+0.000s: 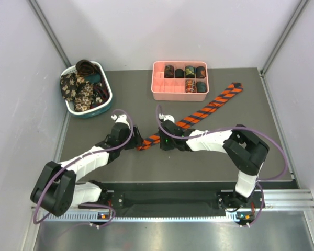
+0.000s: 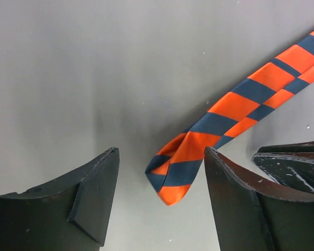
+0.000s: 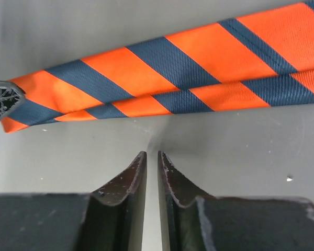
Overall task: Roll the ties
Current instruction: Flatten the tie, then roll the tie
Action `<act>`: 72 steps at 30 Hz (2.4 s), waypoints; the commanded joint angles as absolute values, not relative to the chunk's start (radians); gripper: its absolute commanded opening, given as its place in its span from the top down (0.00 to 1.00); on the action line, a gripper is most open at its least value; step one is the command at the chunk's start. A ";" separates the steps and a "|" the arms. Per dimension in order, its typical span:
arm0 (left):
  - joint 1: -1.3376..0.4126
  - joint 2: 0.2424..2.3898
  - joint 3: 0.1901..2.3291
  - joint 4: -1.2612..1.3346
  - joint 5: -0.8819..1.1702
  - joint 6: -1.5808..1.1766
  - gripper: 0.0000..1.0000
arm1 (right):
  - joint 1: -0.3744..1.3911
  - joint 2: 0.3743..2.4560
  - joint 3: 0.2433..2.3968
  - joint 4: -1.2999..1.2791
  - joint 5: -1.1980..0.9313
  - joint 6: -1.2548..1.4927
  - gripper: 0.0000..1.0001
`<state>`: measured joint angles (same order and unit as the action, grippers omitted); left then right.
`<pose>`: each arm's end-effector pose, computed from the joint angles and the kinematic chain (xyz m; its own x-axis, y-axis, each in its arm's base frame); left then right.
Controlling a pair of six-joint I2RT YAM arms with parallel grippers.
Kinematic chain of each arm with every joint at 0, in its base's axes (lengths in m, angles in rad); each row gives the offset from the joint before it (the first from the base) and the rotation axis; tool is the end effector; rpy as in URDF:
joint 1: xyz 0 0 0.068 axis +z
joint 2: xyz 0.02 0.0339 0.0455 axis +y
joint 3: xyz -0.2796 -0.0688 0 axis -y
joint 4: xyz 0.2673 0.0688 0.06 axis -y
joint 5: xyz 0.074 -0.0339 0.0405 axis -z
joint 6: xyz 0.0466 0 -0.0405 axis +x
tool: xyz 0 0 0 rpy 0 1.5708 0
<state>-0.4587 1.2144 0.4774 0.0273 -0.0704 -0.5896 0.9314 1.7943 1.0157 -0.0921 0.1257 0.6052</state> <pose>0.2275 -0.1087 0.1618 -0.7046 -0.2706 -0.6560 0.0025 0.9235 -0.3837 0.2385 0.3110 0.1492 -0.8008 -0.1310 -0.5844 -0.3555 0.8893 0.2877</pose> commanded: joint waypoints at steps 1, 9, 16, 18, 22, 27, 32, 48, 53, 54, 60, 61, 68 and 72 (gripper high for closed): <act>-0.453 1.232 0.529 0.086 -0.054 -0.563 0.30 | 0.939 1.795 1.020 -0.008 0.150 0.630 0.87; -0.451 1.272 0.532 0.104 -0.005 -0.554 0.52 | 0.942 1.855 1.068 0.011 0.155 0.630 0.89; -0.451 1.305 0.545 0.104 0.070 -0.525 0.79 | 0.942 1.885 1.118 0.003 0.164 0.623 0.90; -0.451 1.312 0.548 0.100 0.083 -0.517 0.93 | 0.943 1.896 1.126 0.003 0.166 0.620 0.90; -0.449 1.295 0.535 0.077 0.074 -0.514 0.96 | 0.942 1.901 1.137 -0.031 0.164 0.614 0.91; -0.448 1.247 0.502 0.087 0.115 -0.503 0.96 | 0.942 1.887 1.127 -0.028 0.161 0.612 0.90; -0.449 1.197 0.483 0.054 0.057 -0.512 0.98 | 0.942 1.855 1.109 -0.021 0.141 0.591 0.84; -0.364 1.003 0.425 0.009 -0.034 -0.591 0.33 | 1.034 1.740 1.135 -0.089 0.213 0.442 0.52; -0.313 0.916 0.402 -0.027 -0.077 -0.635 0.31 | 1.057 1.720 1.094 0.026 0.207 0.408 0.31; -0.301 0.901 0.397 -0.046 -0.087 -0.646 0.30 | 1.057 1.714 1.083 0.041 0.206 0.408 0.19; -0.216 0.796 0.379 -0.135 -0.244 -0.765 0.07 | 1.081 1.724 1.094 0.052 0.196 0.361 0.00; -0.215 0.789 0.379 -0.162 -0.267 -0.785 0.06 | 1.095 1.730 1.120 0.042 0.216 0.347 0.01; -0.189 0.834 0.494 -0.371 -0.341 -0.966 0.02 | 1.178 1.835 1.278 -0.078 0.316 0.276 0.16; -0.099 0.905 0.592 -0.426 -0.263 -0.950 0.02 | 1.192 1.894 1.344 -0.107 0.328 0.273 0.21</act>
<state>-0.1661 0.8669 0.4877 -0.3580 -0.2897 -0.9142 1.1809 1.8561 1.2793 -0.0734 0.2806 0.3008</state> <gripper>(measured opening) 0.976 0.806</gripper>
